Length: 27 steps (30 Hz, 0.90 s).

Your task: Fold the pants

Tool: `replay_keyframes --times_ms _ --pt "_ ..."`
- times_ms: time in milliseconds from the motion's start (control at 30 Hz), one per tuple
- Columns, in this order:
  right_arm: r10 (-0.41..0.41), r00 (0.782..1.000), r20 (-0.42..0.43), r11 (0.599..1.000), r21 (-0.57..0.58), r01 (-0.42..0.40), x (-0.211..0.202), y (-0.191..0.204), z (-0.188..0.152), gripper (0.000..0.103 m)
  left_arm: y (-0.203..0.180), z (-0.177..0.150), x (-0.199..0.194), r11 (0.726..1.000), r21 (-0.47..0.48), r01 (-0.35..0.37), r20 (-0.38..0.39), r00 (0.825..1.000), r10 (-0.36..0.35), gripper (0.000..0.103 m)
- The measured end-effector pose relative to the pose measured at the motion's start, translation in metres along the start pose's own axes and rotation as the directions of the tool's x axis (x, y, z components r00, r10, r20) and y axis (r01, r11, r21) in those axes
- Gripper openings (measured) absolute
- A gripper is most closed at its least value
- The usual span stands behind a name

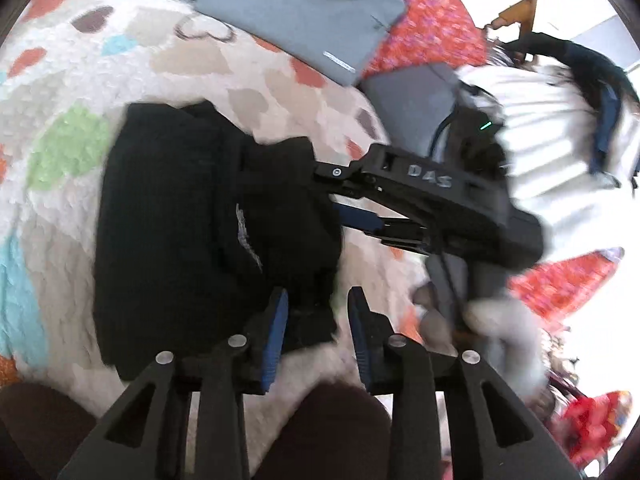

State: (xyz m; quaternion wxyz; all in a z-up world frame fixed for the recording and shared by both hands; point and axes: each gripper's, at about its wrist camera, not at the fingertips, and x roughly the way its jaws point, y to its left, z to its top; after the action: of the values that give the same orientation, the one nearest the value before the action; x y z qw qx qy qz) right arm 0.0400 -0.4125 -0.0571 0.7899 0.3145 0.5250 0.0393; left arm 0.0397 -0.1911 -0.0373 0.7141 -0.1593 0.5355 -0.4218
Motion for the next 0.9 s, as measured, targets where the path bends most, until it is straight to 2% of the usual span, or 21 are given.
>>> replay_keyframes --times_ms 100,167,233,300,367,433,500,533,600,667,700,733,800,867,900 --pt "0.001 0.999 0.043 0.995 0.099 -0.005 -0.015 -0.034 -0.005 0.075 0.007 0.001 -0.014 1.0 0.004 0.024 0.009 1.0 -0.024 0.03" --pt "-0.03 0.994 0.109 0.99 0.141 0.014 -0.033 -0.046 -0.008 0.075 0.009 -0.003 -0.029 1.0 0.002 0.019 0.035 0.999 -0.019 0.033" --pt "0.0 0.984 0.18 0.987 0.156 -0.028 -0.05 -0.046 -0.009 0.076 0.015 0.004 -0.043 1.0 -0.024 0.001 0.07 0.998 0.001 0.036" --pt "0.071 0.967 0.243 0.983 0.147 -0.109 -0.065 -0.037 -0.011 0.076 0.028 -0.001 -0.054 0.998 -0.058 -0.02 0.091 0.996 0.025 0.036" --pt "0.189 0.941 0.282 0.966 0.117 -0.229 -0.073 -0.019 -0.014 0.076 0.041 -0.004 -0.059 0.995 -0.099 -0.028 0.097 0.995 0.037 0.036" --pt "0.327 0.91 0.253 0.929 0.089 -0.359 -0.064 0.001 -0.015 0.076 0.046 -0.005 -0.052 0.993 -0.111 -0.042 0.083 0.995 0.051 0.037" --pt "0.435 0.881 0.187 0.884 0.099 -0.458 -0.043 0.014 -0.016 0.076 0.049 -0.01 -0.038 0.993 -0.099 -0.069 0.048 0.996 0.074 0.037" --pt "0.452 0.876 0.169 0.874 0.115 -0.473 -0.033 0.017 -0.017 0.076 0.05 -0.011 -0.032 0.993 -0.092 -0.076 0.039 0.996 0.08 0.037" --pt "0.444 0.884 0.147 0.87 0.165 -0.464 -0.011 0.013 -0.023 0.076 0.051 -0.014 -0.021 0.992 -0.076 -0.096 0.016 0.995 0.098 0.037" --pt "0.362 0.921 0.146 0.889 0.242 -0.388 0.008 -0.006 -0.03 0.076 0.056 -0.02 -0.01 0.991 -0.08 -0.104 -0.013 0.995 0.104 0.037" --pt "0.336 0.93 0.151 0.889 0.276 -0.366 0.013 -0.017 -0.034 0.072 0.059 -0.021 -0.005 0.991 -0.087 -0.097 -0.025 0.995 0.095 0.037" --pt "0.333 0.929 0.163 0.878 0.305 -0.369 0.016 -0.027 -0.038 0.062 0.061 -0.022 -0.002 0.992 -0.09 -0.089 -0.033 0.996 0.087 0.037" --pt "0.38 0.902 0.206 0.823 0.37 -0.432 0.018 -0.051 -0.049 0.048 0.063 -0.021 0.0 0.993 -0.081 -0.086 -0.037 0.996 0.083 0.037" --pt "0.383 0.899 0.213 0.815 0.381 -0.437 0.014 -0.059 -0.049 0.047 0.064 -0.018 -0.003 0.994 -0.09 -0.067 -0.049 0.997 0.063 0.037" --pt "0.368 0.906 0.207 0.827 0.373 -0.421 0.01 -0.058 -0.048 0.048 0.063 -0.017 -0.007 0.995 -0.087 -0.054 -0.05 0.998 0.05 0.037"
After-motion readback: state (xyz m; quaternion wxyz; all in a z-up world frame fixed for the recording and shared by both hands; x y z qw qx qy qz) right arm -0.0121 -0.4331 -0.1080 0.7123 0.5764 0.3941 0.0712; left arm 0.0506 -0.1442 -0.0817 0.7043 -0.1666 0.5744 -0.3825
